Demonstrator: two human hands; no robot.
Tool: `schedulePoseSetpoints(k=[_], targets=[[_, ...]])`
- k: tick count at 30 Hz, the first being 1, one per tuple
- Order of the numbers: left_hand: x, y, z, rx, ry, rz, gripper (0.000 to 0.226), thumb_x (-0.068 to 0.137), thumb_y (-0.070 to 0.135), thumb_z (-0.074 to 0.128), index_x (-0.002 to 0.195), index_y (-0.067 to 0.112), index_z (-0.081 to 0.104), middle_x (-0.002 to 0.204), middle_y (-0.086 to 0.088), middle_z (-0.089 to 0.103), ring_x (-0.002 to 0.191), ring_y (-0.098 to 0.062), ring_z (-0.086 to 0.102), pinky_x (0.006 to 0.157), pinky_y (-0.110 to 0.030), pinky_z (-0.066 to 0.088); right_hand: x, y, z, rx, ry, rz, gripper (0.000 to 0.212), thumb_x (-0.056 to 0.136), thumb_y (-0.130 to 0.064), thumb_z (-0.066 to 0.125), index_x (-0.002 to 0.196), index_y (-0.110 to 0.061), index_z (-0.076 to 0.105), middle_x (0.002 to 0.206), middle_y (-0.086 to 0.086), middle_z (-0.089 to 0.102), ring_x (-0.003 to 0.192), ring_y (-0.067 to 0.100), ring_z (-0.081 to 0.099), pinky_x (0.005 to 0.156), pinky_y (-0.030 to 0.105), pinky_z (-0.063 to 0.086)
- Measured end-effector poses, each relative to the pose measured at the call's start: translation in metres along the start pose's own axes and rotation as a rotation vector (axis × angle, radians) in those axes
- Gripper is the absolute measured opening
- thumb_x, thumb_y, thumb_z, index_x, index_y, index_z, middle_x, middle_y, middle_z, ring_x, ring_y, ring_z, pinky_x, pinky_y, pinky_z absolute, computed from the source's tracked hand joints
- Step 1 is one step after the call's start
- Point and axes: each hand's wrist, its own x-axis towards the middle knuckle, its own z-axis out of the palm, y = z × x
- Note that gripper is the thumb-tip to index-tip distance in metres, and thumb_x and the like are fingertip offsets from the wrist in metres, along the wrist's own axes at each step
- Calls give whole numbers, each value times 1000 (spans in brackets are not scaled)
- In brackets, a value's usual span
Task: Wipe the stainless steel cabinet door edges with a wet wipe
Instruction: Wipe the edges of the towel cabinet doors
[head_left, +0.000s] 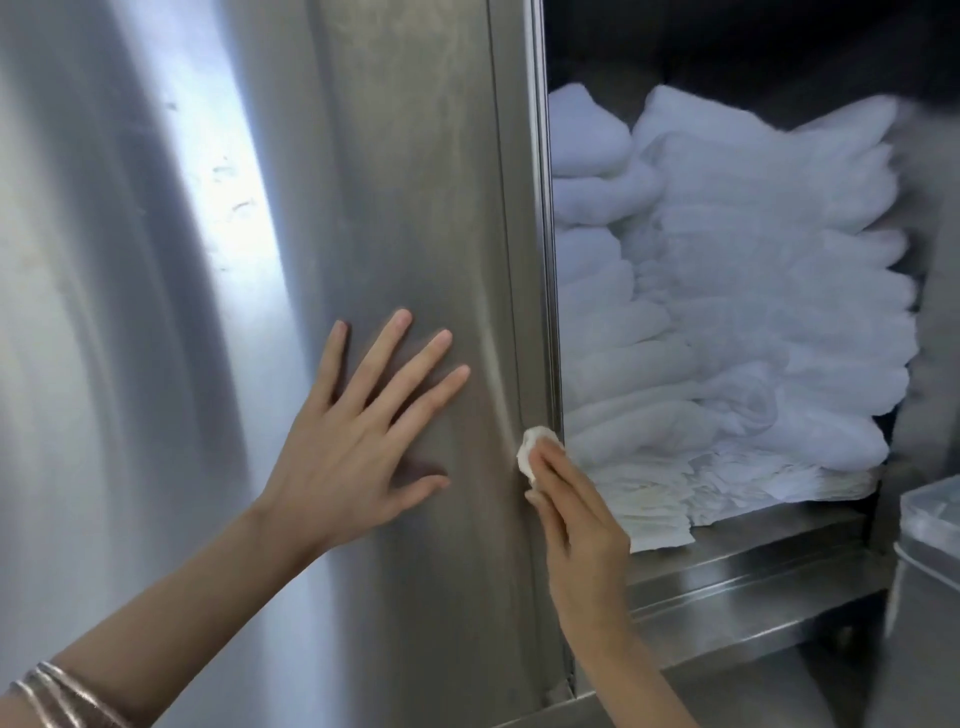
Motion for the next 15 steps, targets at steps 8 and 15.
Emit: schedulePoseSetpoints(k=[8,15], targets=[[-2,-1,-2,-3,-64,15,110,67,70,68,153,16,25,162,-8,16,148,-37,10,114,-64,12,49,-27,22,11,107,-42,41,80,9,65,120,5,58,129,10,53,122,12,47,105,17,34],[2,2,-5,-49,-72,11,112,60,68,72,150,15,32,160,-9,20,148,-38,13,114,-64,12,44,-19,1,-78,-58,-120,45,81,4,68,124,2,56,132,8,52,125,12,46,107,21,35]])
